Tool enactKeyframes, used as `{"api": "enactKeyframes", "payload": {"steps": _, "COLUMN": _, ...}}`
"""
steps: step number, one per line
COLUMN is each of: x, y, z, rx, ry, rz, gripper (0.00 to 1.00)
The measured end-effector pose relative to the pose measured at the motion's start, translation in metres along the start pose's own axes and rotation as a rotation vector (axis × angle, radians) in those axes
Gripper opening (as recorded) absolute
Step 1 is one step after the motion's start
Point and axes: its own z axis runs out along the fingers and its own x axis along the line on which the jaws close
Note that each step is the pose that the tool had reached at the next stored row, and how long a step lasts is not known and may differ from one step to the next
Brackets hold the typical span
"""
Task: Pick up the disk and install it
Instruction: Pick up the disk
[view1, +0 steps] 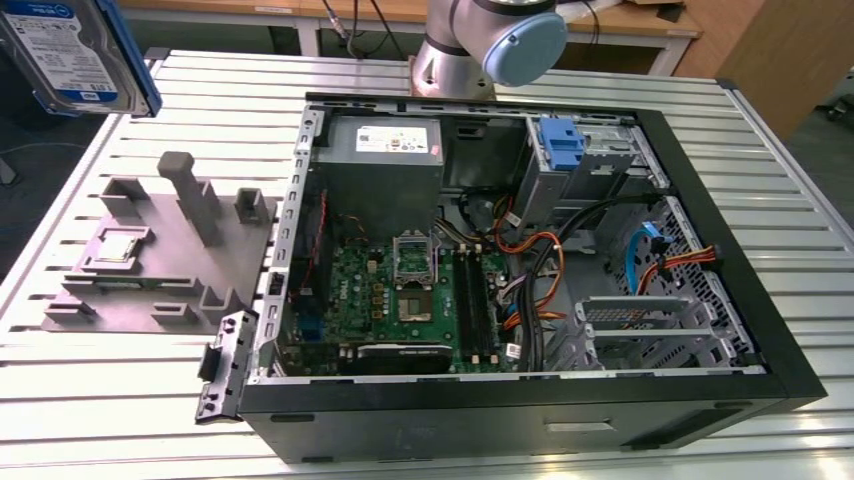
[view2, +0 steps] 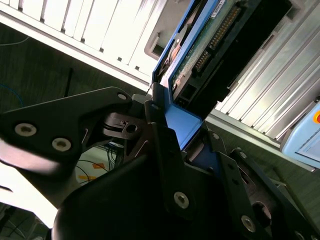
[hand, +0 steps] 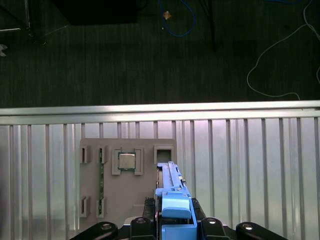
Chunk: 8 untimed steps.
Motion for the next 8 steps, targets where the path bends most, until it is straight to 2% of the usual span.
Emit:
{"api": "enactKeyframes", "payload": {"steps": 4, "x": 0.0, "y": 0.0, "z": -0.001, "rx": 0.0, "ry": 0.0, "rz": 0.0, "gripper": 0.37}}
{"api": "enactKeyframes", "payload": {"steps": 8, "x": -0.0001, "y": 0.0, "z": -0.0054, "rx": 0.0, "ry": 0.0, "rz": 0.0, "gripper": 0.37}}
